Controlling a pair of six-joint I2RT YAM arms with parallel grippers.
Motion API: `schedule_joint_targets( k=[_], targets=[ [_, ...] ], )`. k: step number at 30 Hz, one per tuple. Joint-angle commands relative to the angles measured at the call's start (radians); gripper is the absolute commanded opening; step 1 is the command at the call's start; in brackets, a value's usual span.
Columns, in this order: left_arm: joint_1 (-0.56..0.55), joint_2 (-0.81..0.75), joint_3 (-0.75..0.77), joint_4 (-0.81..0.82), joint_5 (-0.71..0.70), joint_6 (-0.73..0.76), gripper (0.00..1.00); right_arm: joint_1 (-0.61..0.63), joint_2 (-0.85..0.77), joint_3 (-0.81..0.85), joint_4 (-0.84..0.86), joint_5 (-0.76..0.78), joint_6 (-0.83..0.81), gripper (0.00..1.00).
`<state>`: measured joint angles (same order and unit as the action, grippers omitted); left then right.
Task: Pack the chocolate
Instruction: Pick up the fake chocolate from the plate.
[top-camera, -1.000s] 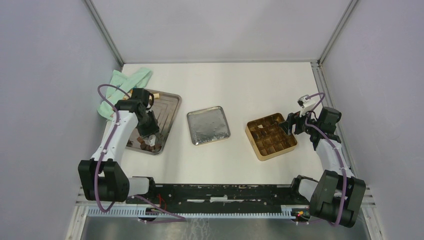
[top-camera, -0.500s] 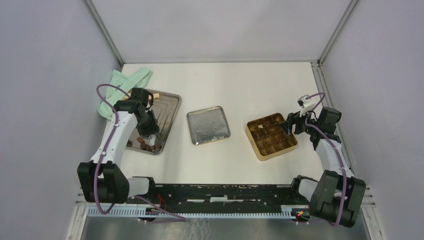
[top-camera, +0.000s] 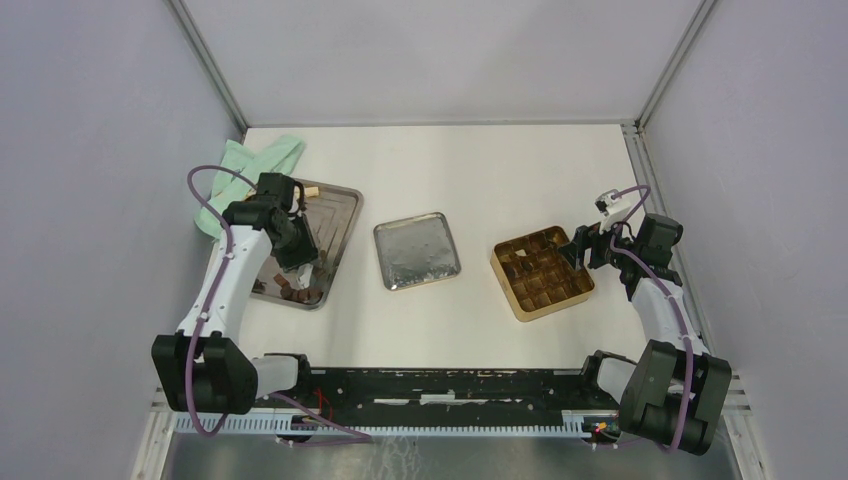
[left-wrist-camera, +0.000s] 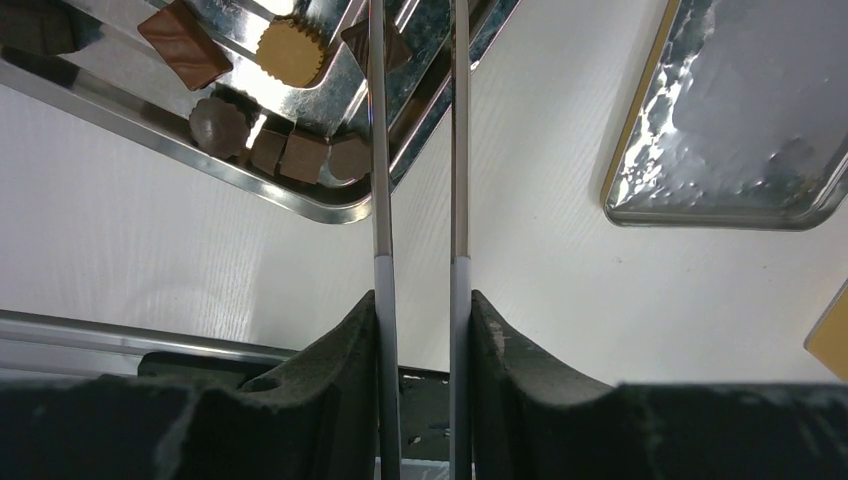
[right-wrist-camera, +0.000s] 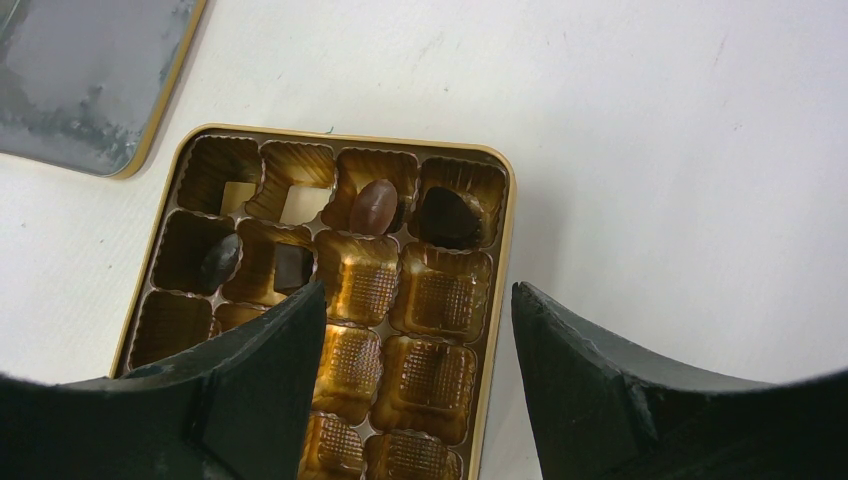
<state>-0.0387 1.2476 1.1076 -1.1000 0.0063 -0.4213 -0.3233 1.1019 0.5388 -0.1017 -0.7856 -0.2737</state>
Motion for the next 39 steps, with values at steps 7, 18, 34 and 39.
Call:
schedule_joint_targets(
  k=[7,18,34,39],
  targets=[
    [0.005,-0.039,0.067,0.045,0.054,-0.011,0.02,-0.005,-0.010,0.000,0.032,-0.021,0.010,0.74],
    [0.002,-0.058,0.103,0.099,0.178,-0.032,0.02,-0.005,-0.007,0.006,0.030,-0.023,0.017,0.74],
    [-0.232,-0.086,0.031,0.446,0.416,-0.209,0.02,-0.042,-0.002,0.027,0.034,-0.021,0.061,0.74],
    [-0.421,-0.048,0.022,0.603,0.411,-0.258,0.02,-0.077,-0.015,0.023,0.045,0.033,0.091,0.74]
  ],
)
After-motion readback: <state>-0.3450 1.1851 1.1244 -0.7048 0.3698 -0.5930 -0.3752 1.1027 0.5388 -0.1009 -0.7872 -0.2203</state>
